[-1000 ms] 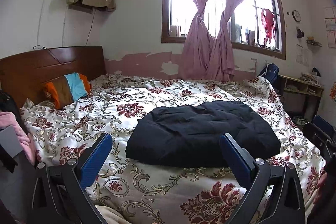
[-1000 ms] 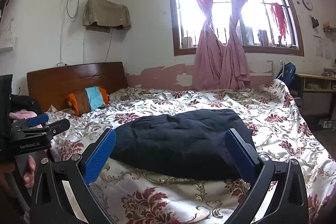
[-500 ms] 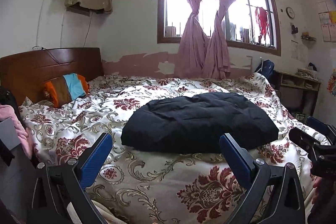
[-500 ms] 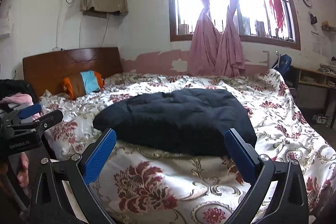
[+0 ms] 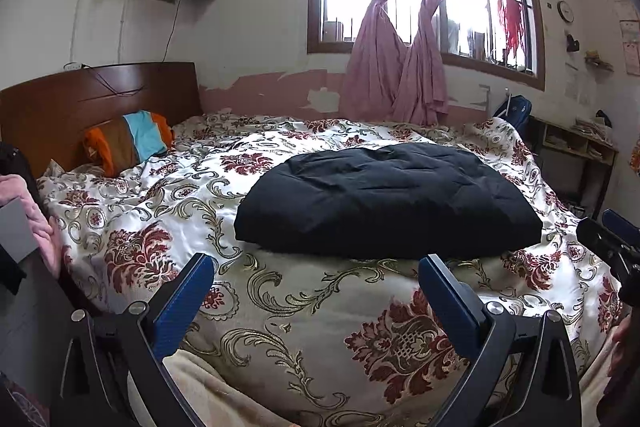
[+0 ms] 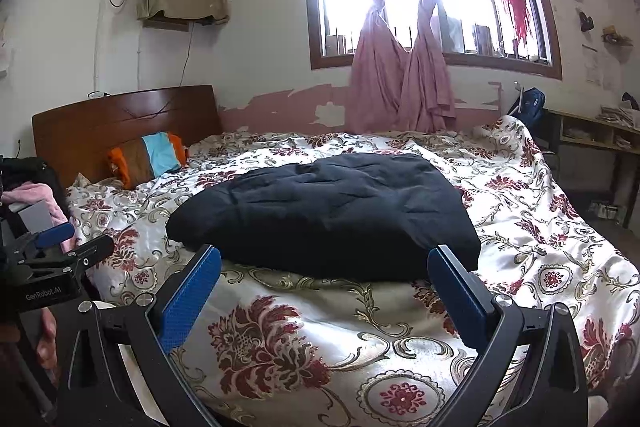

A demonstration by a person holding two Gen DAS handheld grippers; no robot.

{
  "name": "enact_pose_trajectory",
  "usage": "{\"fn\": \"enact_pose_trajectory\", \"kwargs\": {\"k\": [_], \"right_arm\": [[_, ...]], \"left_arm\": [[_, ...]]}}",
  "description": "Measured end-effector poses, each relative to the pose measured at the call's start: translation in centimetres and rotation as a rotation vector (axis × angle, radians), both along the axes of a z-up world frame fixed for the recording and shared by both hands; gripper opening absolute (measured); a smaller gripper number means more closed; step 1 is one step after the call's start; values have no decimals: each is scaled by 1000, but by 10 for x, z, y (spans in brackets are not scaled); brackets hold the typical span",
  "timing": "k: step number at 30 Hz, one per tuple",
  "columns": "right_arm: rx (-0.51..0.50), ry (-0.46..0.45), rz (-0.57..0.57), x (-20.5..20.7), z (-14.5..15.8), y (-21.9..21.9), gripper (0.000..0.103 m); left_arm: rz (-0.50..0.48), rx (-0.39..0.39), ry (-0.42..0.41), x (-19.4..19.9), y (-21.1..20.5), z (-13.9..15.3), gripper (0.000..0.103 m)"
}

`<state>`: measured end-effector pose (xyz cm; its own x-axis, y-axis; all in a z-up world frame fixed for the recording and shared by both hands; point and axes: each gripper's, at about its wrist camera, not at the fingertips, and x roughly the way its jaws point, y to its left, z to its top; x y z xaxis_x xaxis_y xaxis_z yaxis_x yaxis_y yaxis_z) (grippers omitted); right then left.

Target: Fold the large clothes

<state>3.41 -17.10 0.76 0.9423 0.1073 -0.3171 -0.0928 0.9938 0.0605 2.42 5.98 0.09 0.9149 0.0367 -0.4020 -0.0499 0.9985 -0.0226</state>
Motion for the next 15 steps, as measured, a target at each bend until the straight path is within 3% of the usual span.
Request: {"fn": "enact_pose_trajectory", "kwargs": {"k": [15], "right_arm": [[-1,13,0,1,-3,2,101]], "left_arm": [[4,3,8,1,2,-3,103]]}}
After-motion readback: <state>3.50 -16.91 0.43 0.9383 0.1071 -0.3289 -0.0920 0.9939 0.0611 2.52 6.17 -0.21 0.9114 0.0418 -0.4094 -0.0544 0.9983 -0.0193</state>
